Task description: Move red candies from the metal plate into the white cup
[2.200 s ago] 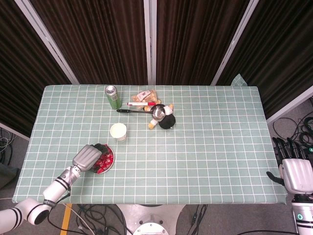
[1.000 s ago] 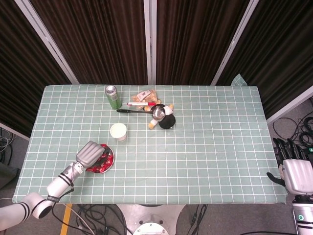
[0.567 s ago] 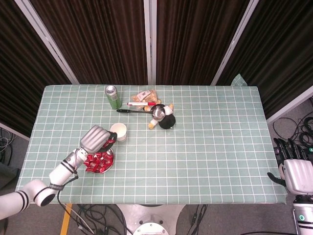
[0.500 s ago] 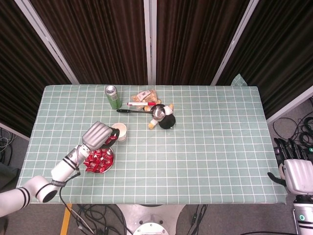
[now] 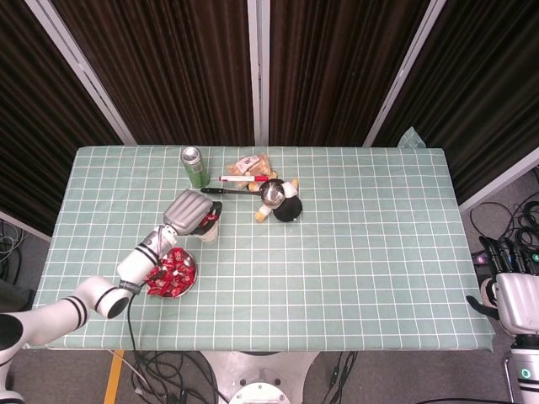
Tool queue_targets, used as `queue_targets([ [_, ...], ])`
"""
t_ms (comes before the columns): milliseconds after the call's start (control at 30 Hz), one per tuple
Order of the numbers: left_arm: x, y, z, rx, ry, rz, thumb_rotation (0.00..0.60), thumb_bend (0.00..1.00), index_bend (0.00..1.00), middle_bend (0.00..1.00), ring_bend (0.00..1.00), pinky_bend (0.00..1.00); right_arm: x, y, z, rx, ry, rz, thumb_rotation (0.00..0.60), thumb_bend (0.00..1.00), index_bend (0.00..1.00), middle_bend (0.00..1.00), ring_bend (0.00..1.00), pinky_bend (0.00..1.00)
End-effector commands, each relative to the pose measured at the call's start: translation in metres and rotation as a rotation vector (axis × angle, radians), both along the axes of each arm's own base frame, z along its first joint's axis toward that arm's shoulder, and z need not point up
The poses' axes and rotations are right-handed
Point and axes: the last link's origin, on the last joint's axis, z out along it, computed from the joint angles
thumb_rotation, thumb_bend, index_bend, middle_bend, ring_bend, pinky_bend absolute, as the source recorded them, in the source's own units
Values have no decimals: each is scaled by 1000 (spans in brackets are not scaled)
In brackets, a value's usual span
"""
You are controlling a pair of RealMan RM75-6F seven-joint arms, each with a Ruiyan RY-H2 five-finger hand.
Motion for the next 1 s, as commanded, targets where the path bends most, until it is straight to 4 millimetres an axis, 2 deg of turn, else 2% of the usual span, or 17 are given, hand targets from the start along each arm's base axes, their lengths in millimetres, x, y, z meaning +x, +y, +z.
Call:
queue_targets([
  [33,-2,1,-5,-1,5,17,600,526,672,751,727,969,0,0,-1,2,-2,0,600,16,28,101,0,149],
  [233,-2,2,-8,4,5,29,600,471,631,705,670,921,-1,-1,-1,6,-10,0,600,17,27,102,0,154],
  [400,-3,1,-9,11,24,35,600,404,576,643,581,886,-1,0,-1,4,-12,-5,600,18,27,104,0,158],
  [533,-3,1,-10,11,31,40,600,375,563,625,560,863,-2,0,0,2,-14,-6,600,19,27,105,0,159],
  [733,-1,-1,-7,26,6,45,600,282,519,566,507,816,-1,1,0,-2,-15,-6,600,25,27,106,0,160],
  [867,0,-5,9,65,-67,45,600,261,484,547,493,798,-1,0,1,-4,-16,-2,600,26,27,106,0,161],
  [1000,-10,-18,39,134,-125,42,600,260,484,547,493,794,0,-1,1,0,-18,4,600,26,27,106,0,161],
])
